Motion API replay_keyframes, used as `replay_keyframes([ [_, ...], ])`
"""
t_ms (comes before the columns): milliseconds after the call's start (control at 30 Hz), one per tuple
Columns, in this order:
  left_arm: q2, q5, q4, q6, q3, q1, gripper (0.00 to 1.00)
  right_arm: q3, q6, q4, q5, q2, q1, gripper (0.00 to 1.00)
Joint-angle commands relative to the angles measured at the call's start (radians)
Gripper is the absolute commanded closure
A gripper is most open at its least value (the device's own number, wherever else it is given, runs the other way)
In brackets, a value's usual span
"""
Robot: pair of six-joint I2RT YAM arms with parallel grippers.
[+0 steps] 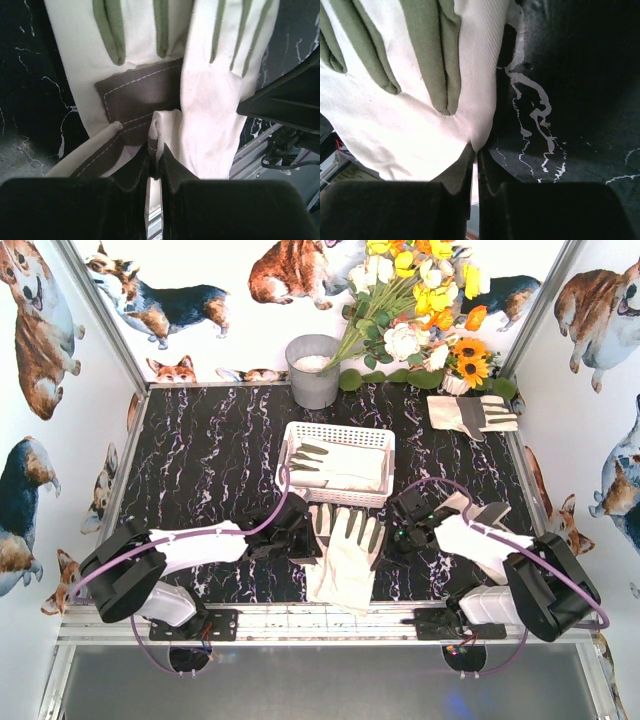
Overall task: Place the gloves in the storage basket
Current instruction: Pair the glove with the glove.
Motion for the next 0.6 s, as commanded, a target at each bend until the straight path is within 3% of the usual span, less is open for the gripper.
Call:
replay_keyframes([
  [0,-0.063,0.012,0.018,0.05,0.008,0.0,1.0,0.051,-0.032,-0.007,0.059,-0.082,-0.006,1.0],
  [233,-0.196,-0.016,-0.012,0.086,-0.055,0.0,1.0,0.116,-0.13,-0.054,0.084,-0.24,-0.001,1.0],
  [567,-0.413,-0.109,-0.048,0.064,-0.21,0.0,1.0,0.244,-0.214,-0.006,0.079,-0.076,0.085,1.0],
])
